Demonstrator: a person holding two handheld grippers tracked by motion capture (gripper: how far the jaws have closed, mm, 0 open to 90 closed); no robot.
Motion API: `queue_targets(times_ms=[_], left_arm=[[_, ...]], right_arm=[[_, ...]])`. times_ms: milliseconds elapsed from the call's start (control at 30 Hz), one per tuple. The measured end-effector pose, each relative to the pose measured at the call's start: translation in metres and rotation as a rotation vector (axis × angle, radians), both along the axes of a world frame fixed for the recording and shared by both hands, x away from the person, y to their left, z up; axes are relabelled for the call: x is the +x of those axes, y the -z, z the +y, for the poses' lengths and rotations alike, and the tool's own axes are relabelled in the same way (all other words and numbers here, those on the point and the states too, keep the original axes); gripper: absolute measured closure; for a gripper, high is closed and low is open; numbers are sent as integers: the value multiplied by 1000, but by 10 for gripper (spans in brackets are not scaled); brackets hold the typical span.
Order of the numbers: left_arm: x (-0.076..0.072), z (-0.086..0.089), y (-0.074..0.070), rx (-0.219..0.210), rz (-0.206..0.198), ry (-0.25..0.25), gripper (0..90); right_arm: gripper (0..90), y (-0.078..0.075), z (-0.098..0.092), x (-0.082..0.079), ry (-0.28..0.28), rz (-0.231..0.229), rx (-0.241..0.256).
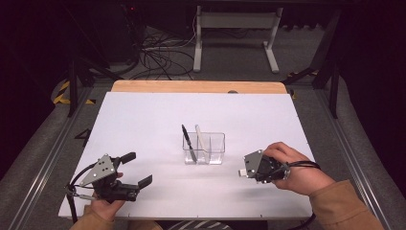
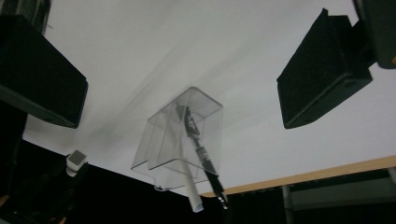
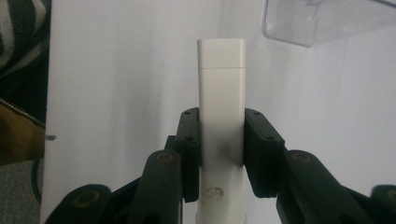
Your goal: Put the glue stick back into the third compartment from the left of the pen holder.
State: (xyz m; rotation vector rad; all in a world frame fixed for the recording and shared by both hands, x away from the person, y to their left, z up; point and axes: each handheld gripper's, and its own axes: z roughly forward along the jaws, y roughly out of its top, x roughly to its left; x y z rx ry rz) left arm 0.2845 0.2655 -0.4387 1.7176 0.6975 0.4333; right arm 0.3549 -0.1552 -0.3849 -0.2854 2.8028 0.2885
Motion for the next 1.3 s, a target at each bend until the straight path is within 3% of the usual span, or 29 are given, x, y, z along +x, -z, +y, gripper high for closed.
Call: queue_targets(times_ms=[167, 533, 833, 1167, 1300], left_arm=[[2, -21, -7, 51, -14, 61, 42], [11, -77, -15, 114, -7, 231, 94], [16, -105, -18, 134, -7, 286, 149], [16, -123, -23, 164, -53, 320, 259], [16, -128, -24, 182, -54, 339, 320]], right_arm=[[702, -9, 11, -1, 42, 48, 18], [702, -25, 49, -3, 31, 104, 21], [702, -34, 74, -5, 31, 144, 39], [702, -35, 90, -5, 11, 173, 50], [702, -34, 92, -4, 5, 178, 54]])
